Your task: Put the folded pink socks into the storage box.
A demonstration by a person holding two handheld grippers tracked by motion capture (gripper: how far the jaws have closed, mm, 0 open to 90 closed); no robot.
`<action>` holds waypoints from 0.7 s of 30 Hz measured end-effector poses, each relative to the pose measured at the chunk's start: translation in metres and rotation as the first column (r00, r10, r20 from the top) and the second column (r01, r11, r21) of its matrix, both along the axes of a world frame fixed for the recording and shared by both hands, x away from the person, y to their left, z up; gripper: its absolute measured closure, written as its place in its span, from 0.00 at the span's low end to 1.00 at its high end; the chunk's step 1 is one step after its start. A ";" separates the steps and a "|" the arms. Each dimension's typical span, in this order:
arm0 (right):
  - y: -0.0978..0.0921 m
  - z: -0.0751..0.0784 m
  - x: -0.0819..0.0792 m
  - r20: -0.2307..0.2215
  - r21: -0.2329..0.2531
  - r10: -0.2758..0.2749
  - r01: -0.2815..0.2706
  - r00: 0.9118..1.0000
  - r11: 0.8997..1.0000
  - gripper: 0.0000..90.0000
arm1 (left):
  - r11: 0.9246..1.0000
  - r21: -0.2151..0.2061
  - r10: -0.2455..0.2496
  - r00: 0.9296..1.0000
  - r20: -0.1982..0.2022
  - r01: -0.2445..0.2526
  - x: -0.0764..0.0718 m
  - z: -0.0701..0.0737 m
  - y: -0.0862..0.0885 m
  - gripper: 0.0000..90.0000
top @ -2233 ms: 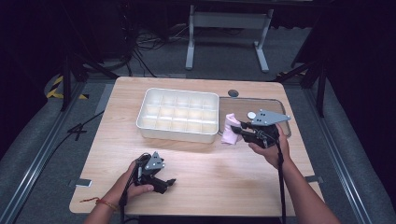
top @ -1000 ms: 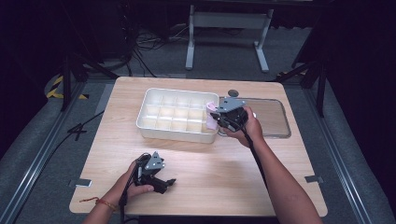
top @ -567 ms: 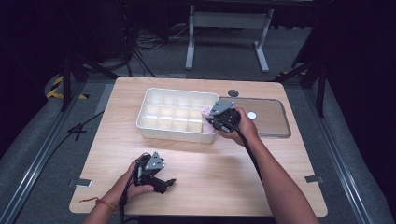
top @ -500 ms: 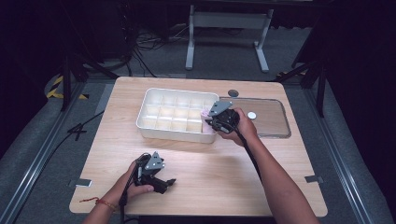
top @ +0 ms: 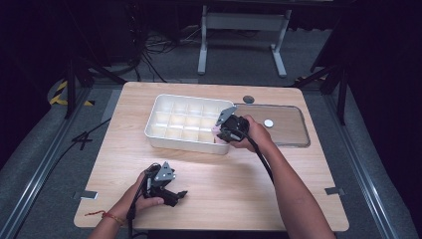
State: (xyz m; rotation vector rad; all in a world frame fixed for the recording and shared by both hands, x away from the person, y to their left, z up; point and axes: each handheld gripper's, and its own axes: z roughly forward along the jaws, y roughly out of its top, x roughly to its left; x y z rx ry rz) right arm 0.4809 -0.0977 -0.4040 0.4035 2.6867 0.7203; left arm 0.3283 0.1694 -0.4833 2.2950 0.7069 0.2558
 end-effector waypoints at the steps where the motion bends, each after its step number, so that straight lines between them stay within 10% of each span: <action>1: 0.000 -0.001 0.001 -0.009 -0.004 0.021 -0.021 1.000 1.000 0.83 | 1.000 0.003 -0.003 1.000 0.002 0.003 0.000 0.000 0.000 0.13; 13: 0.012 -0.005 0.004 -0.047 -0.142 0.059 -0.065 0.997 0.988 0.85 | 1.000 0.005 0.000 1.000 0.005 0.000 0.001 0.000 -0.001 0.12; 21: 0.023 -0.009 0.000 -0.029 -0.262 0.080 -0.085 0.996 0.961 0.86 | 1.000 0.003 0.003 1.000 0.003 -0.003 0.001 0.000 -0.001 0.12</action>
